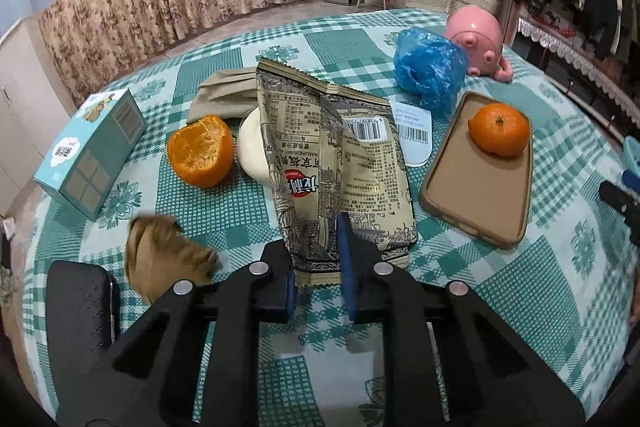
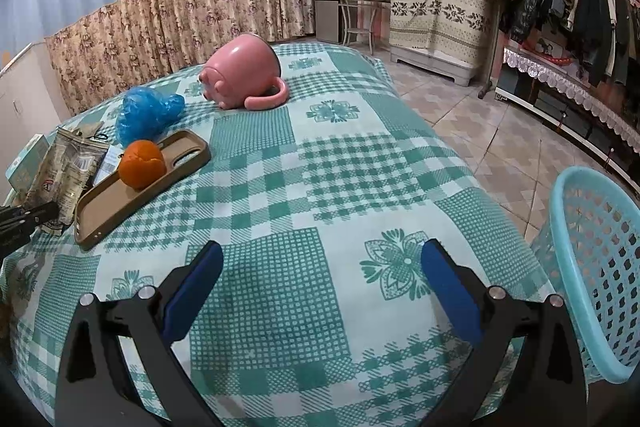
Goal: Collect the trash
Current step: 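Grasp the printed snack bag with the left tool and lift it, then grasp the tangerine on the brown tray with the right tool while the left tool holds the snack bag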
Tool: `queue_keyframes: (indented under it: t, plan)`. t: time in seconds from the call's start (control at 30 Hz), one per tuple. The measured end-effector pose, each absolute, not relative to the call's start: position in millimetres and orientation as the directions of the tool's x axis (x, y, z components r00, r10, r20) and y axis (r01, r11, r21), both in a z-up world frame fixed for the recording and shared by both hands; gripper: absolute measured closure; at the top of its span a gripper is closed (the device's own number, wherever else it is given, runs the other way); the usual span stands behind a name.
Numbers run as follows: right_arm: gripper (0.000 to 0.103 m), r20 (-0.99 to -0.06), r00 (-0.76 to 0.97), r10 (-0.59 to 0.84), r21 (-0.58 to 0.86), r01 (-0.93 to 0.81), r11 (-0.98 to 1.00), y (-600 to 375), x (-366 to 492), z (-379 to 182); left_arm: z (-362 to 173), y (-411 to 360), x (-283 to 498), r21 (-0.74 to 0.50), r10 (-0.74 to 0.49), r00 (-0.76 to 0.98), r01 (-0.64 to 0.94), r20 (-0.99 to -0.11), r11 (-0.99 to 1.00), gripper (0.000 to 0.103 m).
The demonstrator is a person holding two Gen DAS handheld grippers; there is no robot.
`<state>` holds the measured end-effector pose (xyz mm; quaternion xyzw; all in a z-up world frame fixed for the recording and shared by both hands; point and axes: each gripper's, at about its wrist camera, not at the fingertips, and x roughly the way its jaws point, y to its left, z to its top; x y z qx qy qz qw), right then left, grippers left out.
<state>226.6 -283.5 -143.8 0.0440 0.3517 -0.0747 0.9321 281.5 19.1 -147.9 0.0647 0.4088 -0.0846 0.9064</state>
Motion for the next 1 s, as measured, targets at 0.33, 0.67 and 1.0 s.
queue_keyframes:
  t: [0.33, 0.67, 1.0]
  plan:
    - [0.006, -0.66, 0.742, -0.116, 0.018, 0.17, 0.985, -281, 227, -147, -136, 24, 271, 0.056, -0.086, 0.685, 0.182, -0.724, 0.982, 0.092]
    - [0.006, -0.65, 0.748, -0.133, -0.008, 0.169, 0.986, -281, 226, -144, -111, 29, 258, 0.021, -0.116, 0.743, 0.172, -0.659, 0.985, 0.092]
    - [0.006, -0.65, 0.748, -0.138, -0.014, 0.17, 0.985, -280, 226, -143, -98, 30, 255, 0.002, -0.132, 0.772, 0.17, -0.621, 0.985, 0.102]
